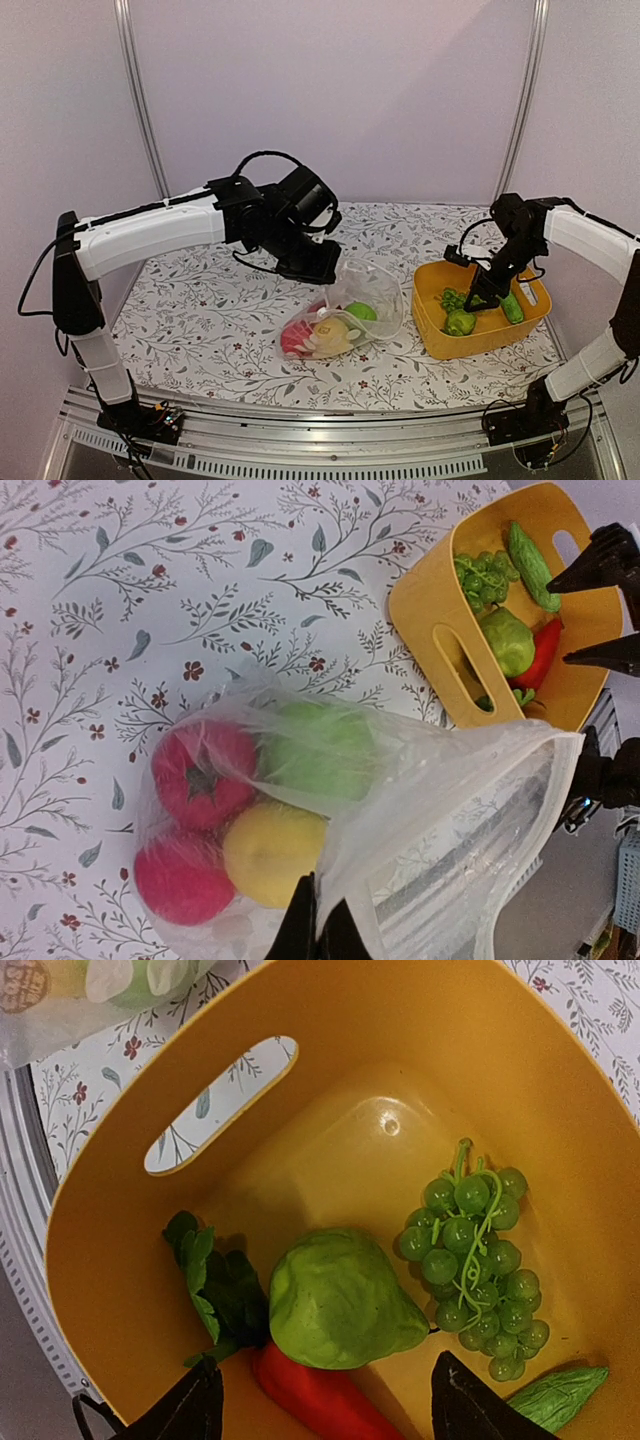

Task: Place the food in the zip-top bag and seal the zipper
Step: Pick up the fake fruit from the bin.

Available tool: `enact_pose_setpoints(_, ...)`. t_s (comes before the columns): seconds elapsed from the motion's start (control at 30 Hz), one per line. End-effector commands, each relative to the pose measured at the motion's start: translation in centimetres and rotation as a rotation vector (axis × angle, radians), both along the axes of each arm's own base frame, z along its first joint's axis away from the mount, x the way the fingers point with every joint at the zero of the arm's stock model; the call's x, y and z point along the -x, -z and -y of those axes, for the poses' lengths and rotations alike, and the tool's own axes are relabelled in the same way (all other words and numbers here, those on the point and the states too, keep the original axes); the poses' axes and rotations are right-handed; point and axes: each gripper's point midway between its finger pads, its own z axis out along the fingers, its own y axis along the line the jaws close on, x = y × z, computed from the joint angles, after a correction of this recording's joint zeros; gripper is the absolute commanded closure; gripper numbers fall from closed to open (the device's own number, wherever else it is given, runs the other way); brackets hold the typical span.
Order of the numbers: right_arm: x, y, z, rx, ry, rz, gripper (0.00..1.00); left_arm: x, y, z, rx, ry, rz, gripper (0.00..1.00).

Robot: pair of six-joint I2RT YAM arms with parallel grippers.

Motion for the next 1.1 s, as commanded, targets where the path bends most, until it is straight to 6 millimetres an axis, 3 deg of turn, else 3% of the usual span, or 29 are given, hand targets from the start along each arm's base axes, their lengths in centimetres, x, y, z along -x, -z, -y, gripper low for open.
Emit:
enact_pose_setpoints(0.0, -2.0, 1.6, 1.4, 0.081, 0.062, 0.065, 0.29, -0.6, -0.3, -0.4, 0.005, -0.011, 0.008, 1.0)
enact_pose_setpoints(0.6, 0.8, 6.8, -0.6, 0.065, 0.032, -0.097, 0.24, -0.4, 0.4, -0.4, -0.003, -0.009, -0.011, 1.0)
enact_pose_setpoints(0.8, 0.6, 8.0, -0.3, 0.103, 0.065, -0.109, 0.33, -0.3, 0.8, -0.4, -0.009, -0.009, -0.019, 1.0)
enact_pose_setpoints(0.93, 0.0, 7.0, -0.2, 0.114, 0.083, -0.094, 0.48, -0.4, 0.8, -0.4, -0.01, -0.01, -0.02, 1.0)
enact_pose_setpoints(1.07, -1.4, 3.3, -0.6, 0.082, 0.096, -0.004, 0.55, -0.3, 1.0, -0.4, -0.015, -0.008, -0.02, 1.0)
